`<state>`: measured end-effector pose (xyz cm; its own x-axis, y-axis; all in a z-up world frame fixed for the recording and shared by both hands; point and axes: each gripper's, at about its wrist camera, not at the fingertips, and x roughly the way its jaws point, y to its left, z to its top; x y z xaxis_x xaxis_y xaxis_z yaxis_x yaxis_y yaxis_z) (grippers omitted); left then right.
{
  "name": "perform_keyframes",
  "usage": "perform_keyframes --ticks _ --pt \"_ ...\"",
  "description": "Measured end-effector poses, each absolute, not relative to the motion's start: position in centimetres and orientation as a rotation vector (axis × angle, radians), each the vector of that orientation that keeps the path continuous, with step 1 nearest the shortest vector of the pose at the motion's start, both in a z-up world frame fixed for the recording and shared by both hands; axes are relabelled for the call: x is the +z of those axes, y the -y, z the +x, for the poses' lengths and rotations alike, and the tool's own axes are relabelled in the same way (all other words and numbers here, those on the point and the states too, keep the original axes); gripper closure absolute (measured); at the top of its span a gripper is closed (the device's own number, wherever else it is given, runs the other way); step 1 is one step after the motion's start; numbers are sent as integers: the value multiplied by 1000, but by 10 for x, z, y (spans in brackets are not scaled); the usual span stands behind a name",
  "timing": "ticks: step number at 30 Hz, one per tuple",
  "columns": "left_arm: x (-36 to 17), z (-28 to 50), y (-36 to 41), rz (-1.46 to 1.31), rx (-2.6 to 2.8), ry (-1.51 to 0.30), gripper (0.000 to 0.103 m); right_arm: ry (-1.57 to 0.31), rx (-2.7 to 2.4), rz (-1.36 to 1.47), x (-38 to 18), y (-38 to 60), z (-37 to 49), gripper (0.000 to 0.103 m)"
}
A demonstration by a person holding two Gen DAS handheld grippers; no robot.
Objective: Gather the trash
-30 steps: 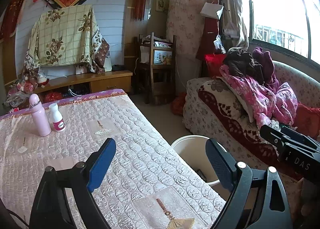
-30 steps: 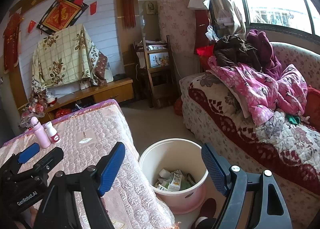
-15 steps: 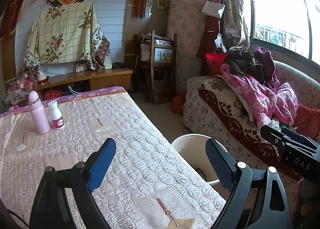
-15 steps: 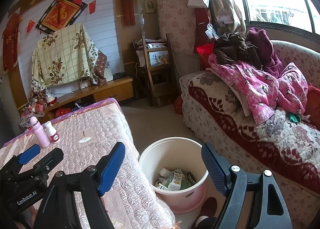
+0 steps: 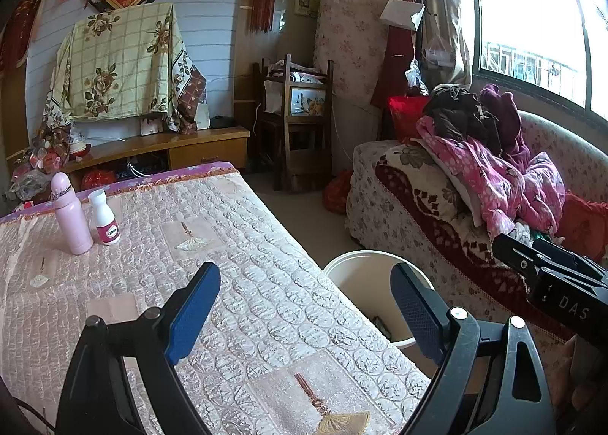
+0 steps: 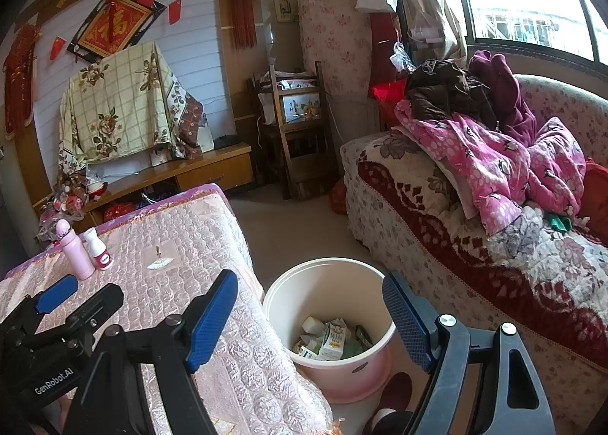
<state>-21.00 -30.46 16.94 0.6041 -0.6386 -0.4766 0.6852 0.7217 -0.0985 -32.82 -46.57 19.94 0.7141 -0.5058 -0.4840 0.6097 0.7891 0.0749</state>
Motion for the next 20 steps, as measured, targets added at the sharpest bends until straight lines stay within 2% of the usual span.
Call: perform_keyframes --ticks 20 --pt "161 -207 304 116 -770 -512 12 -490 -624 236 190 467 -324 22"
